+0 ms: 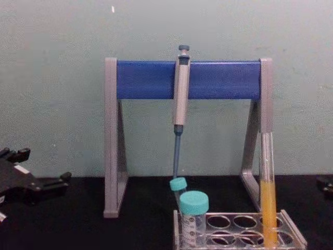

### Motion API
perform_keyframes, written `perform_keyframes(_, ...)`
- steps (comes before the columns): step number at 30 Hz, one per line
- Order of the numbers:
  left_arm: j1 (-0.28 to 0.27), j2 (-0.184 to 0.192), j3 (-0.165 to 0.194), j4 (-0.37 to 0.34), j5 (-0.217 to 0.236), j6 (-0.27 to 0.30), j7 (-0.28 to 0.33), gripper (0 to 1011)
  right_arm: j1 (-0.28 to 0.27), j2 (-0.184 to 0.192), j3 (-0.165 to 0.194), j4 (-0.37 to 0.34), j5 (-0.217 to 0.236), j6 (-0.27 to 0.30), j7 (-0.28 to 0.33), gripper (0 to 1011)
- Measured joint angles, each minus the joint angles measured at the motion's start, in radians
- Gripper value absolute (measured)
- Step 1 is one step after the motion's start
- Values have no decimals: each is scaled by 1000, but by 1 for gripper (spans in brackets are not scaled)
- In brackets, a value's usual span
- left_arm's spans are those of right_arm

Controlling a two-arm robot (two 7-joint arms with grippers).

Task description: Pick up the test tube from the test tube rack, shake it, then place it back into the test tube rack.

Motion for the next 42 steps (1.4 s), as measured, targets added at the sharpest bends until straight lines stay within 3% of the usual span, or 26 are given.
perform_keyframes(8,0,0,0,0,0,0,0,1002,-57,9,35,-79,113,37,118,1000)
perform_keyframes(20,0,0,0,0,0,0,0,1001,-77,-2,58,-139,234,132,257,1000)
perform_keyframes(30,0,0,0,0,0,0,0,1001,-2,-41,46,-85,259,237,333,1000)
perform_keyframes(42,0,0,0,0,0,0,0,1001,99,-79,21,14,233,267,395,1000)
